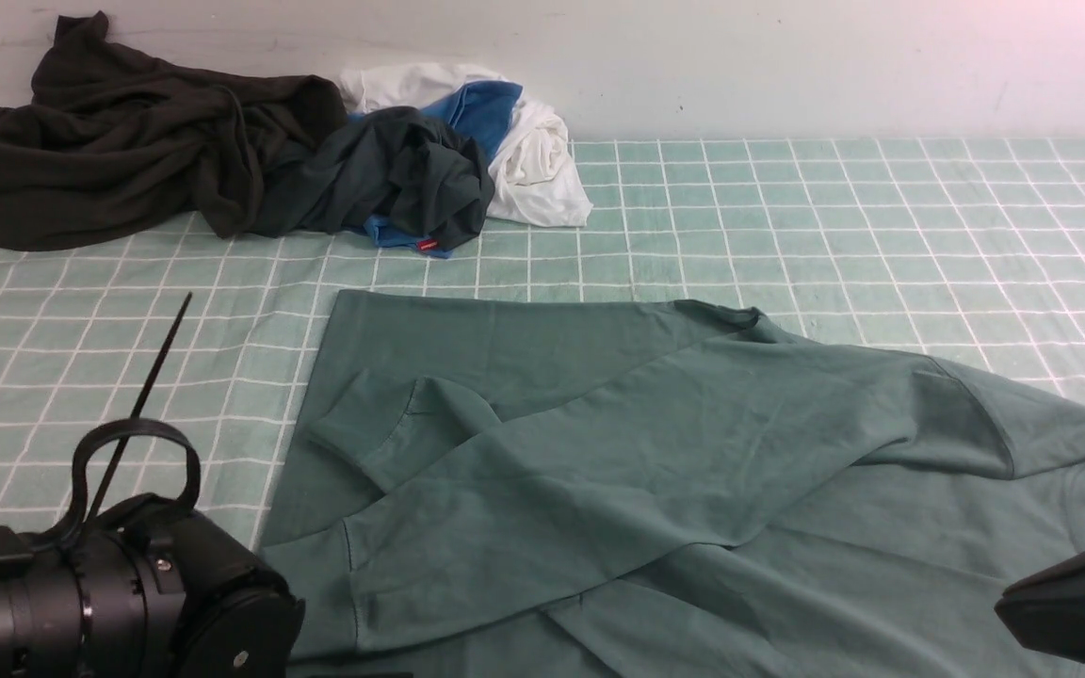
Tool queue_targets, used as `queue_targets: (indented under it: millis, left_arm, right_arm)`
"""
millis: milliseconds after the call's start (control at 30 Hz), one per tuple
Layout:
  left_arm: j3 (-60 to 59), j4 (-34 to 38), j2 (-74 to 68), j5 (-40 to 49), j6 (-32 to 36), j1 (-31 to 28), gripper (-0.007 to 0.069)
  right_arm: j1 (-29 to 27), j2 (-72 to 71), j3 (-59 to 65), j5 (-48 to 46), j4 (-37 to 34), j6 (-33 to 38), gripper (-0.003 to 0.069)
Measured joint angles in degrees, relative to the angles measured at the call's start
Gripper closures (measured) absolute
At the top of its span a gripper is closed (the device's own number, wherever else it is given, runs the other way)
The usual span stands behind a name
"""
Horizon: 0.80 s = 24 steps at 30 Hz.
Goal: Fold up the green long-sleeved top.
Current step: Use both arms simultaneously to clamp the lower edge of the clothing fabric
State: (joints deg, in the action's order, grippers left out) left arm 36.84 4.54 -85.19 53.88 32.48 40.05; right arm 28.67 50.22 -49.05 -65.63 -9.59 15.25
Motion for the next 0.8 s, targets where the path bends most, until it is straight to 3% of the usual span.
queue_targets:
  millis: [233, 433, 533, 767, 800]
  left_arm:
    - [7.2, -2.2, 0.0, 7.8, -3.2, 0.0, 0.0625]
    - [8.3, -4.5, 1.4, 11.1, -6.9, 0.0, 0.0625]
    - [7.1, -4.5, 1.6, 11.5, -7.1, 0.0, 0.0625]
    - [6.7, -4.5, 1.6, 11.6, -7.1, 0.0, 0.0625]
    - [6.7, -4.5, 1.6, 11.6, -7.1, 0.0, 0.0625]
  right_arm:
    - [0.0, 0.0, 0.0, -0.6, 2.5, 0.9, 0.0673]
    - [0.0, 1.8, 2.2, -4.8, 4.4, 9.5, 0.0634]
    - [0.0, 4.8, 6.5, -4.0, 5.0, 11.6, 0.0549]
    - [0.0, 12.7, 15.1, 9.1, 10.3, 15.9, 0.0214]
    - [0.0, 12.7, 15.1, 9.5, 10.5, 15.9, 0.0207]
